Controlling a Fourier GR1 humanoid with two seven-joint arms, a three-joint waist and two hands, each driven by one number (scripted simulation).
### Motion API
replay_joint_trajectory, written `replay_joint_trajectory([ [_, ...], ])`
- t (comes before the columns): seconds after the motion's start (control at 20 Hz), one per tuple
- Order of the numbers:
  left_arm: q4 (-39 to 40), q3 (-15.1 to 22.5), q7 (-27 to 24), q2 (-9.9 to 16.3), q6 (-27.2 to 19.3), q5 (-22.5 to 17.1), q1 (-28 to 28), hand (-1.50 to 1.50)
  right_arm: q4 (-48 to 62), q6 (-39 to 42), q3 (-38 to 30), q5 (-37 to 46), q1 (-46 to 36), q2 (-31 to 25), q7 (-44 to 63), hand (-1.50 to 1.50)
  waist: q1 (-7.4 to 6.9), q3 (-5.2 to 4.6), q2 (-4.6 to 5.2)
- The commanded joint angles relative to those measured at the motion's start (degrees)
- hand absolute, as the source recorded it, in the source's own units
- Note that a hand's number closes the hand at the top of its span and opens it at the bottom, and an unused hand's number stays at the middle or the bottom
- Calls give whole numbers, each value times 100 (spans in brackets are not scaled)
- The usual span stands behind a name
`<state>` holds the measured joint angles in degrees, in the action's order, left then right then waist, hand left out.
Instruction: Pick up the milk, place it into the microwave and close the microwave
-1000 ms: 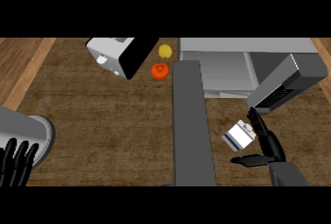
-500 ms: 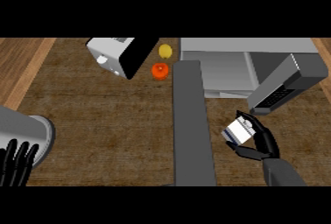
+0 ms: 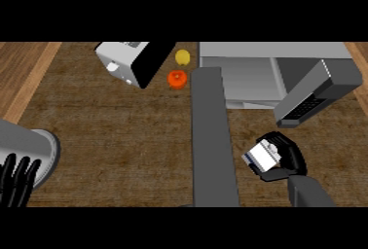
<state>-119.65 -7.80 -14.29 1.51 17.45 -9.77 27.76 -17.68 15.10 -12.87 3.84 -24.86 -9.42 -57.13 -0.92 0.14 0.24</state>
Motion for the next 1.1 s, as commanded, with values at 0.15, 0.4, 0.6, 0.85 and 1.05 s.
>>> replay_joint_trajectory([
  [0.15,31,-6,-98,-55,1,146,102,-150,-324,1440,324,-52,282,76,-506,150,55,-8,-25],
  [0.4,-419,18,90,-72,53,-3,417,-150,-704,906,-220,-680,449,-123,-349,150,77,-9,-36],
  [0.6,-45,-191,79,-99,-52,-41,44,-150,-1914,449,173,-686,629,305,467,150,122,-20,-49],
  [0.85,-146,-266,-243,-27,295,-176,611,-150,-3891,125,715,-721,1626,612,1519,150,176,-28,-79],
  [1.05,-93,-410,-303,-46,309,-264,582,-150,-5543,-220,1282,-934,2540,923,2296,150,183,-27,-80],
])
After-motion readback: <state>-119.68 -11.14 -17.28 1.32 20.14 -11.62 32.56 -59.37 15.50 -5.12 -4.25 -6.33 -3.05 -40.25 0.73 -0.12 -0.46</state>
